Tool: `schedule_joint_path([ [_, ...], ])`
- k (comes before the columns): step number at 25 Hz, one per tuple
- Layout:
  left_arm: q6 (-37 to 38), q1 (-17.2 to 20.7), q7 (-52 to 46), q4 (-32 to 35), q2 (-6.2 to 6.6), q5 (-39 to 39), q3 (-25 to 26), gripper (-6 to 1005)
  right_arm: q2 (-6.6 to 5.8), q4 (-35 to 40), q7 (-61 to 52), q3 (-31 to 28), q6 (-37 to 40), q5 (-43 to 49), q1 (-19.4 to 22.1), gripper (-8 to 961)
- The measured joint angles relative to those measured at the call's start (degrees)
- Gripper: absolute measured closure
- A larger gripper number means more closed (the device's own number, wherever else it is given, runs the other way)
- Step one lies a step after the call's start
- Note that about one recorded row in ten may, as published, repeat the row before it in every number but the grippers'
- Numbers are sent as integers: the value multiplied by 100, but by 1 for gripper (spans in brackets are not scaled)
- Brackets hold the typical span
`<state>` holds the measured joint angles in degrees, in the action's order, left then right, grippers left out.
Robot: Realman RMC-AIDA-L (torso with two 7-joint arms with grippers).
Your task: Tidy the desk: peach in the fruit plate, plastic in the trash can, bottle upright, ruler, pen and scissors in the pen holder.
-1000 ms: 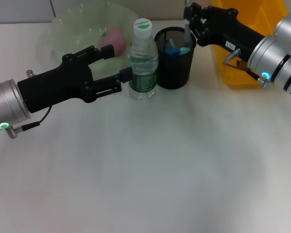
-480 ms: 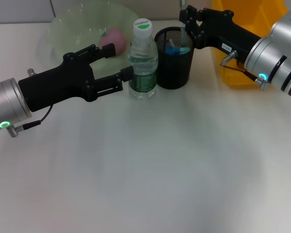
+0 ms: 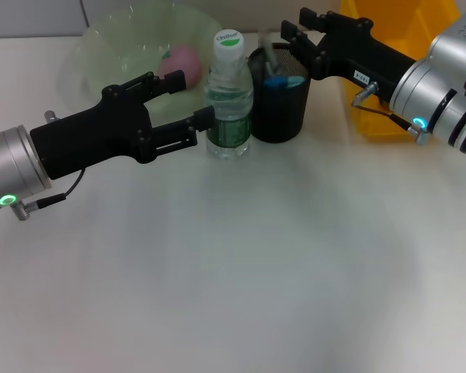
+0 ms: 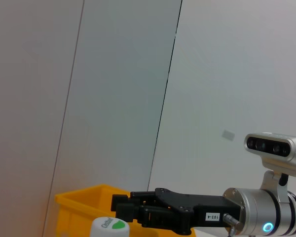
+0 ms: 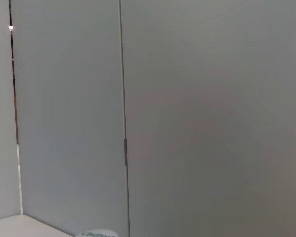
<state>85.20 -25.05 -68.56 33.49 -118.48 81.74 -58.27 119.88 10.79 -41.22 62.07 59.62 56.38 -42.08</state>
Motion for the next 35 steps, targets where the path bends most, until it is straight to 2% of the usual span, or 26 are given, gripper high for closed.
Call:
schedule_joint_path([
  [1,1,0,0,0,0,0,0,185,0,2,1,-1,0,0,1,785],
  [7,0,0,0,0,0,0,0,184,0,18,1,-2,24,-13,43,619],
  [11,7,11,-15,0,0,-3,0,184,-4,48,-105,-14,559,-14,191,619],
  [15,29,36,-45,3,6,-4,0,184,-19,320,-195,-80,1451,-24,749,620],
  [20,52,88,-112,11,18,0,-1,185,-79,827,-787,-45,2050,64,1576,592],
  [26,185,137,-136,36,50,64,-232,185,-77,2215,-1825,-116,2667,1429,2628,558],
  [30,386,172,-60,70,45,221,-325,185,-67,2523,-2010,-382,3373,1808,3039,389],
  [35,731,251,39,144,21,524,-398,184,-79,2366,-1783,-870,4050,2572,3137,217],
])
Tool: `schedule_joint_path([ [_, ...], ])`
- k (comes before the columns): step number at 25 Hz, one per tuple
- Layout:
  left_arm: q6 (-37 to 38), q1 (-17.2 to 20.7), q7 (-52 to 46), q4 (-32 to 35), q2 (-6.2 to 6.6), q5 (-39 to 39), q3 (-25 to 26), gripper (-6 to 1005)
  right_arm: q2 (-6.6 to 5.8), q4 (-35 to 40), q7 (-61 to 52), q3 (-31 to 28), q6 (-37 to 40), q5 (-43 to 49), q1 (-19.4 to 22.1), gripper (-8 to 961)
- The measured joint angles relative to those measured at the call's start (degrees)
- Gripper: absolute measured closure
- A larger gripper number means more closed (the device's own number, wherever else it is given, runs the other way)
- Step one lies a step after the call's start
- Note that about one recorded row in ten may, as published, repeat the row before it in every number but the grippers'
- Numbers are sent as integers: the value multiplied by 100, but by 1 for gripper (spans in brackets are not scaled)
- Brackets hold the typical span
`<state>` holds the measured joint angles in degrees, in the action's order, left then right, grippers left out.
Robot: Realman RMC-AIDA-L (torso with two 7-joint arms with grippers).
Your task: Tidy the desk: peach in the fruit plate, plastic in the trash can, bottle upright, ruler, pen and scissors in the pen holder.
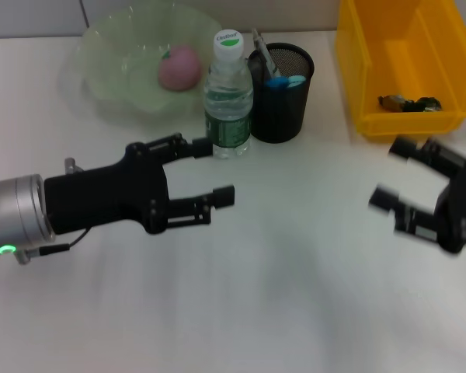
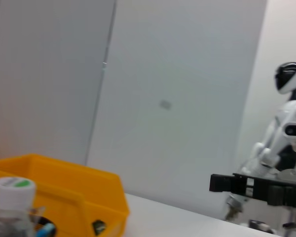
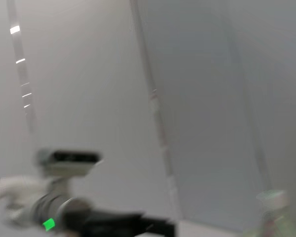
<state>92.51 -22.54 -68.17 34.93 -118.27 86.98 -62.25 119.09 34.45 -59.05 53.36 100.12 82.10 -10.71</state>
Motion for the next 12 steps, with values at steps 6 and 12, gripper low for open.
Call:
schedule_joint_path([
  [6,358,157,1,0,4,69,-23,184,12,-27,138,21,321,692,-16,152],
  [12,470,355,0,-51,28,252,-160,184,12,-22,156,70,463,808,-74,152],
])
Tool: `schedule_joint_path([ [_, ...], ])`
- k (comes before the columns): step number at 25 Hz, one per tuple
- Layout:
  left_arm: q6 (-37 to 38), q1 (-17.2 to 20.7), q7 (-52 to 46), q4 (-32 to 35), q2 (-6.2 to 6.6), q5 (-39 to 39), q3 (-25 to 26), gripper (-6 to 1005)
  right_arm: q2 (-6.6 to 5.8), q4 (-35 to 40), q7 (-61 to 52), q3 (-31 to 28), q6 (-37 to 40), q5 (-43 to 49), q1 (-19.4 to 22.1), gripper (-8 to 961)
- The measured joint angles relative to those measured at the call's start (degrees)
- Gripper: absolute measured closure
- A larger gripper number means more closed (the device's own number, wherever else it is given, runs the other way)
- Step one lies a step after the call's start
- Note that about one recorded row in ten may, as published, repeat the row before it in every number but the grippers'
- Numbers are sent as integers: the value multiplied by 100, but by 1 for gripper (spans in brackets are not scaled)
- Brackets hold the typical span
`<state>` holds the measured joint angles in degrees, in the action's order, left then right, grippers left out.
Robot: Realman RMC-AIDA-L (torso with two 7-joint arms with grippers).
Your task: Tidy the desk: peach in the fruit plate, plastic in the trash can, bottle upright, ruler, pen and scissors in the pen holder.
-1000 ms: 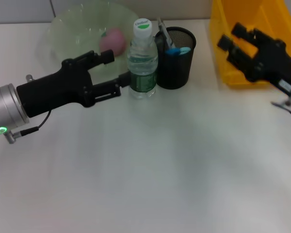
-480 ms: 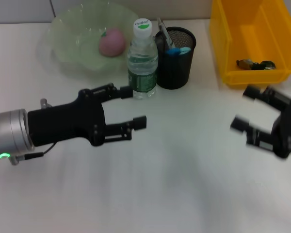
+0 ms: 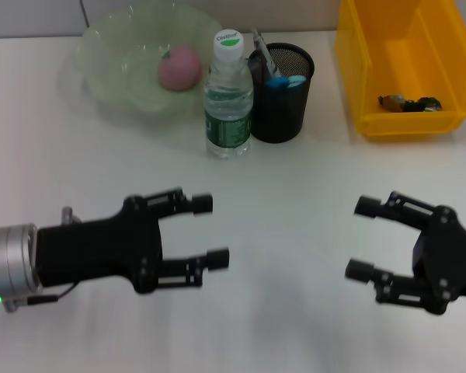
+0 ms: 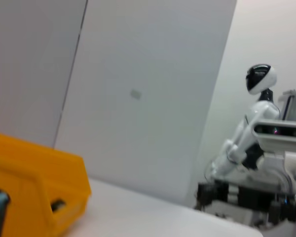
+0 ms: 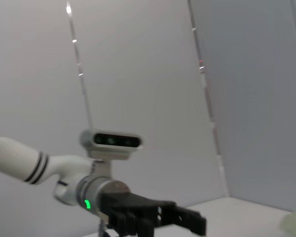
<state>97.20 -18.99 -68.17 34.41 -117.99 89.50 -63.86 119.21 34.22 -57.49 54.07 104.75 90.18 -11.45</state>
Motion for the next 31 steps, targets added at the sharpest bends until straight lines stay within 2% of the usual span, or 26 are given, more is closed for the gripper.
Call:
schedule_joint_path([
  [4,-1,22,0,-1,-2,135,0,185,-2,-21,71,107,56,330,-171,152],
  [5,-6,55,-12,-2,-18,381,9,185,5,-38,71,112,52,398,-217,152],
  [12,-1,116,25,-14,-22,436,-9,185,0,-275,48,182,15,585,-478,152],
  [31,9,141,82,39,22,577,39,184,6,-261,-148,260,-374,1160,-664,152],
])
